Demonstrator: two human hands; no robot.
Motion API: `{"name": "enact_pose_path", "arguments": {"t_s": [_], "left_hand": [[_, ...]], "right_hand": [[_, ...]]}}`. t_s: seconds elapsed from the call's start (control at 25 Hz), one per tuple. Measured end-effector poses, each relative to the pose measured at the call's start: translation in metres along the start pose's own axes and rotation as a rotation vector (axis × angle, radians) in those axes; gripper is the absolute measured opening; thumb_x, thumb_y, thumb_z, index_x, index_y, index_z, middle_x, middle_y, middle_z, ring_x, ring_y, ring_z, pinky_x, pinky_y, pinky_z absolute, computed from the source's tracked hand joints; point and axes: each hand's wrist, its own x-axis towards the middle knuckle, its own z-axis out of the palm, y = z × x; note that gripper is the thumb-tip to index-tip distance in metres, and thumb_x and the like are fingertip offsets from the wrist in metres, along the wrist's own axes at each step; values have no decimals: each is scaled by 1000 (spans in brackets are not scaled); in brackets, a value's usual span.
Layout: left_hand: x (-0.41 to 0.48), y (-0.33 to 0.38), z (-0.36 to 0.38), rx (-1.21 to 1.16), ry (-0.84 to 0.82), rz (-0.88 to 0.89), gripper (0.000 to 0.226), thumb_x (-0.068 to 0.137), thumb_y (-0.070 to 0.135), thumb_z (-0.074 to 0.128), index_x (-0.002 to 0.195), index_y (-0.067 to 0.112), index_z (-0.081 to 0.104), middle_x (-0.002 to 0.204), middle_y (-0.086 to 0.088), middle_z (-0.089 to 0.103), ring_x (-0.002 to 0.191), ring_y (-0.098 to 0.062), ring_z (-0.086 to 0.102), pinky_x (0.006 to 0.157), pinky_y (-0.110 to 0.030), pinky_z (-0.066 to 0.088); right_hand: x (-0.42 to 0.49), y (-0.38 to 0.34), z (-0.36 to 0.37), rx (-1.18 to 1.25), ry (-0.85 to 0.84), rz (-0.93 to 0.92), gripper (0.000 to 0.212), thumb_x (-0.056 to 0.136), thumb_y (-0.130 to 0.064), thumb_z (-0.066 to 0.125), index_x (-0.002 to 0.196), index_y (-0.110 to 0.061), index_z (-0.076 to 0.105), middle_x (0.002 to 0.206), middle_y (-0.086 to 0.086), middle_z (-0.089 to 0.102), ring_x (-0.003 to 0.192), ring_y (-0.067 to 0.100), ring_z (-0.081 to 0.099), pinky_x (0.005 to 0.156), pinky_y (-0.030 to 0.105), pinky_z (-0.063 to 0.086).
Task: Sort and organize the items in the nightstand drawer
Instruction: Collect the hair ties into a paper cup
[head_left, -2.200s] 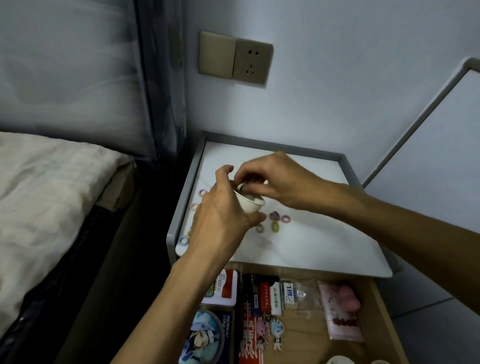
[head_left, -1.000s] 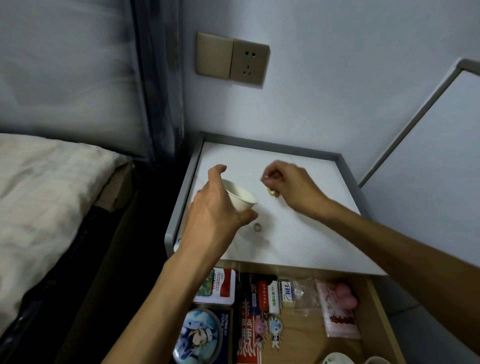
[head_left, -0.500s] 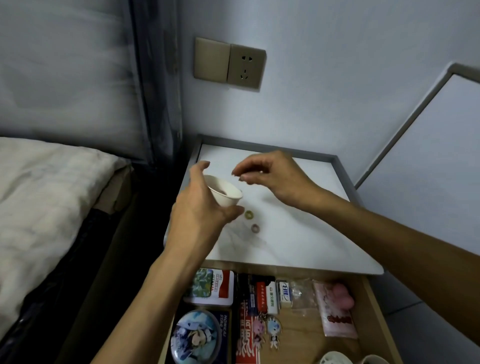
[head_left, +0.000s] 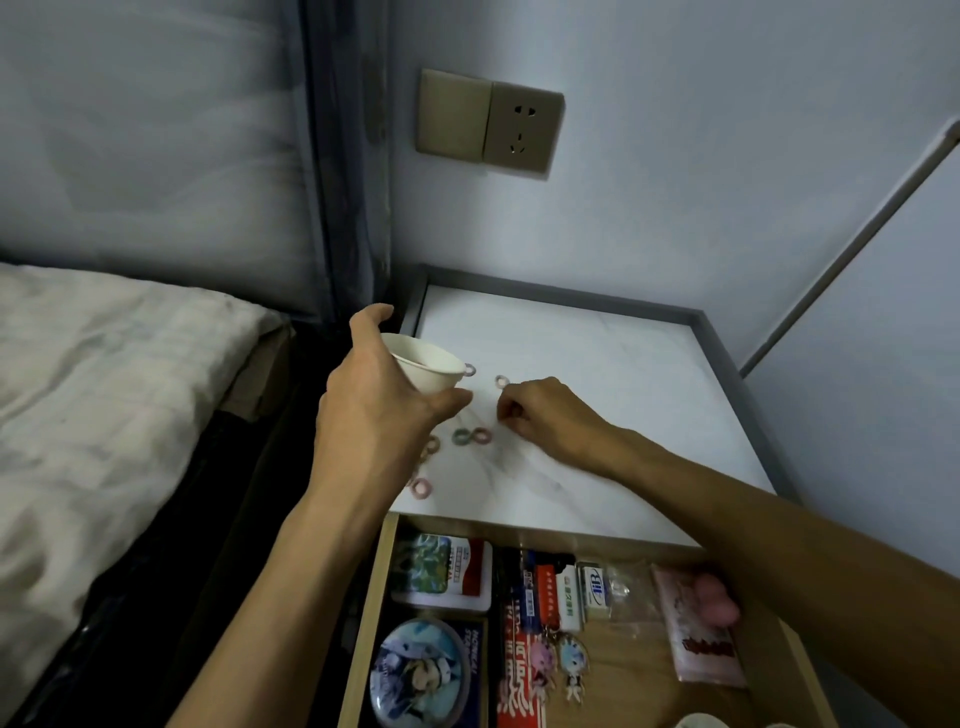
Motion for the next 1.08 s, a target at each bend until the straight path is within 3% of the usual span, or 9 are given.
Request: {"name": "enact_pose_path", "arguments": {"t_s": [0.08,0.2,0.36,0.52,0.68,0.76,0.92,1.0,1.08], "left_hand": [[0,0,-4,-9,0,-8,96,67,33,88,144,26,31,127,-6,56,111,-22,55,85,-32,50],[2,-3,-8,3,10,-3,96,67,33,88,144,25,31,128,-7,56,113,-24,55,88,-36,51],[2,-5,-10,15,9,-10,96,67,34,88,144,26,31,128,-7,57,114,-24,55,90,-37,51],[1,-7,-12,37,-5,-25,96,68,36,87,144,26,30,129,-7,57,114,-24,56,91,-37,52],[0,-6,-9,121,-24,1,100,67,37,88,146,26,27,130,-5,58,118,-26,55,94,-41,49],[1,-5,-6,117,-26,3,102,65,33,89,146,26,27,129,-3,59,117,-25,56,93,-40,49],[2,-3,-4,2,-53,0,99,66,25,89,146,23,29,122,8,62,105,-13,62,82,-23,49],[2,-2,-7,-27,-47,-11,98,67,25,88,145,23,30,116,12,59,98,-8,57,73,-13,44],[3,-3,-12,-24,-11,-31,98,66,26,89,145,24,31,117,5,58,99,-11,54,71,-17,40]], "right_hand": [[11,2,-1,65,58,79,19,93,-13,54,108,-17,64,97,6,69,93,24,66,80,35,53],[32,1,-6,164,149,222,31,94,-15,54,125,-12,59,96,10,69,87,26,67,83,34,54],[45,-6,-4,113,111,298,21,86,0,58,102,-4,71,99,15,70,89,27,68,74,27,52],[40,-11,-15,179,32,314,14,84,1,64,80,-10,71,82,11,72,66,15,66,60,19,47],[27,-51,-58,575,201,131,6,84,-2,69,83,-7,71,74,9,71,63,15,67,65,26,52],[19,-87,-86,736,152,-64,8,84,-1,70,84,-8,71,74,10,71,67,14,66,65,26,54],[5,-128,-106,426,-88,-304,13,82,-15,75,93,-22,77,86,1,74,78,16,70,72,40,60],[9,-125,-107,413,-44,-320,14,84,-18,74,96,-23,78,86,-3,71,77,15,68,70,40,59],[19,-110,-104,512,102,-255,12,89,-12,69,96,-15,78,78,-6,69,69,8,63,65,27,54]]}}
